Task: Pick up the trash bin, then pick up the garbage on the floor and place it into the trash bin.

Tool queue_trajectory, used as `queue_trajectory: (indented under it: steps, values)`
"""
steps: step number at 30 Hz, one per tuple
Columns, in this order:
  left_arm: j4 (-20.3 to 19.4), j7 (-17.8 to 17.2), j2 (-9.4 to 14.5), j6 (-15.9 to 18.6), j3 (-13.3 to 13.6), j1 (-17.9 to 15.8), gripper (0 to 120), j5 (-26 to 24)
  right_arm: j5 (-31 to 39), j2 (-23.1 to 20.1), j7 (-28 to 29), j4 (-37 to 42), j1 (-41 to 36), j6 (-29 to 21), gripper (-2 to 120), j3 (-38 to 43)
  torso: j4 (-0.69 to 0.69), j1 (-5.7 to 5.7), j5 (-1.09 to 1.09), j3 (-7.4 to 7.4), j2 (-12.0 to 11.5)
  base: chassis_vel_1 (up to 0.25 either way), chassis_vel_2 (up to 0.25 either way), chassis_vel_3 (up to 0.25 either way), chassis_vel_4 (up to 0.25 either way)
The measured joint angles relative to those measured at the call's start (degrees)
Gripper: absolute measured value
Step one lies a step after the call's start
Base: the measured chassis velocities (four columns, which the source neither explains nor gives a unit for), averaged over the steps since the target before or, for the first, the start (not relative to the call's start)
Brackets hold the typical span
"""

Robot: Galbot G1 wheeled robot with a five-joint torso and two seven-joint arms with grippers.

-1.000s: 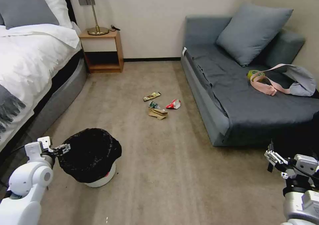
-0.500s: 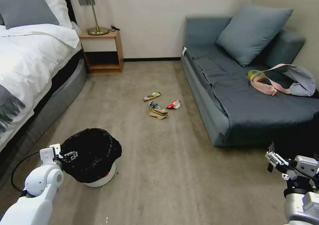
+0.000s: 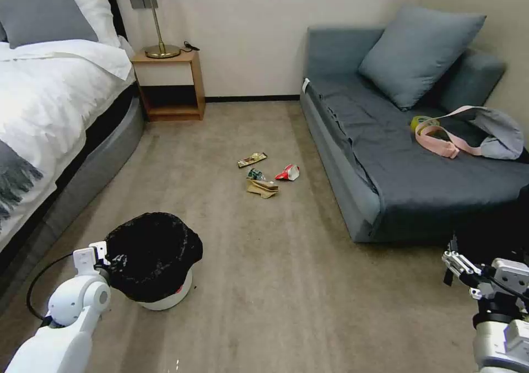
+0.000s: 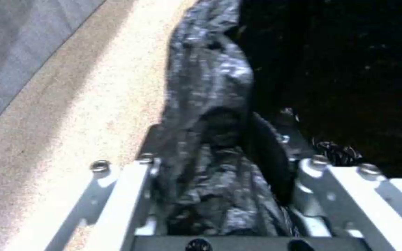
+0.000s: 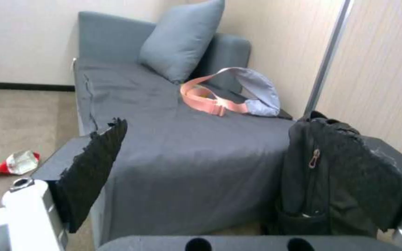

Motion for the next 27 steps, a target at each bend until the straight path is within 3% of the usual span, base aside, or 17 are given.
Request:
queue_trajectory:
  steps: [7, 14, 27]
  values:
    - [-0.12, 1.05, -0.33, -0.53, -0.35, 0.61, 10, 0.0, 0.05, 0.0, 0.07, -0.14, 0.03, 0.13, 100, 0.12, 0.0, 0.0, 0.03, -0.01, 0.01, 0.0, 0.0, 0.0, 0.0]
    - [-0.04, 2.11, -0.51, -1.47, -0.64, 0.98, 9, 0.02, 0.02, 0.0, 0.09, -0.29, 0.05, 0.22, 100, 0.04, 0.0, 0.0, 0.0, -0.01, 0.01, 0.0, 0.0, 0.0, 0.0]
    - [-0.82, 7.1, -0.49, -4.67, -1.91, 1.43, 7, 0.03, 0.4, -0.18, -1.88, 0.58, -1.57, -0.57, 100, -0.75, -0.05, 0.0, -0.09, 0.01, 0.0, 0.0, 0.0, 0.0, 0.0]
